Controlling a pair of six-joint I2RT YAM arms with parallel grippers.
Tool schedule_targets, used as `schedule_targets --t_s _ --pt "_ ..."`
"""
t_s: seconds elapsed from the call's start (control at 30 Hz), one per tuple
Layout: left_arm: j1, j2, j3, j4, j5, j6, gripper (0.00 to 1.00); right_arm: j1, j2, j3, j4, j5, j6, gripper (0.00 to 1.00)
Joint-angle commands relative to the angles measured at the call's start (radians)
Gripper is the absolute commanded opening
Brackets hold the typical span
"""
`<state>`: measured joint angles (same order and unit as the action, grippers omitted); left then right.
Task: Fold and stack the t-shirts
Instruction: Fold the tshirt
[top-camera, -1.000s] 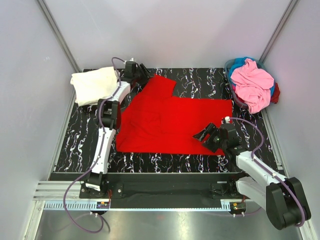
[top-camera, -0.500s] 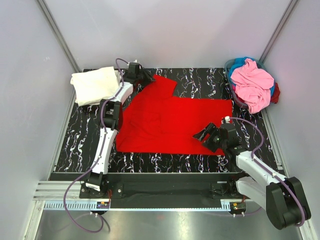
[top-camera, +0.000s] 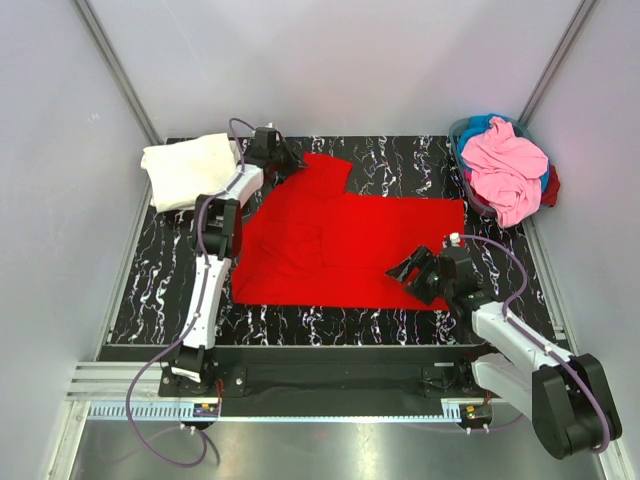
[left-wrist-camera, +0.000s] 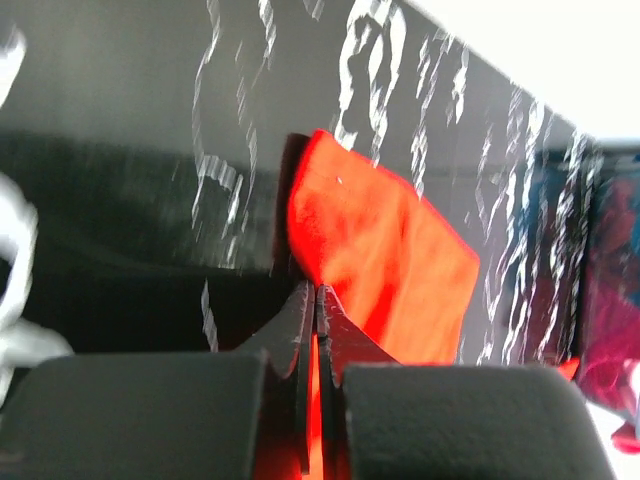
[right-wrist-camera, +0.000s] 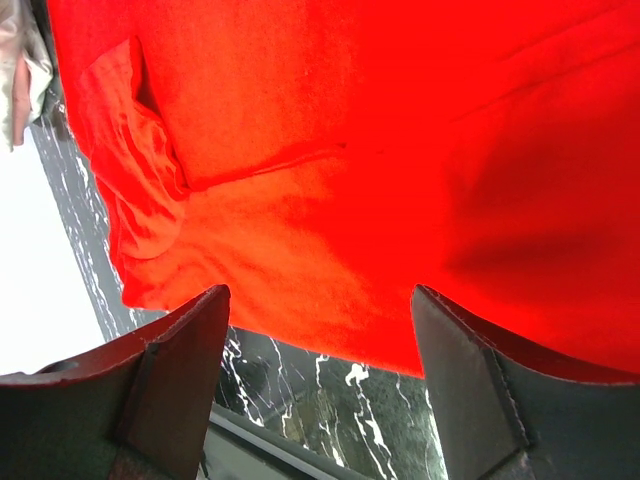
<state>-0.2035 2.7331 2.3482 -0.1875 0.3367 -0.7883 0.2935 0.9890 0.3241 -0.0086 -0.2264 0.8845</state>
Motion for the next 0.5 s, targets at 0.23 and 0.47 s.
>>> schedule_targets --t_s 0.23,0.47 --pt "-0.004 -0.412 -0.130 -0.145 0.055 0.253 0.00 0.006 -0.176 0.249 -0.326 0.208 -0.106 0.83" --pt "-0.030 -0.671 -0.413 -0.261 0.036 0.373 0.00 0.006 -0.115 0.466 -0.507 0.419 -0.162 0.85"
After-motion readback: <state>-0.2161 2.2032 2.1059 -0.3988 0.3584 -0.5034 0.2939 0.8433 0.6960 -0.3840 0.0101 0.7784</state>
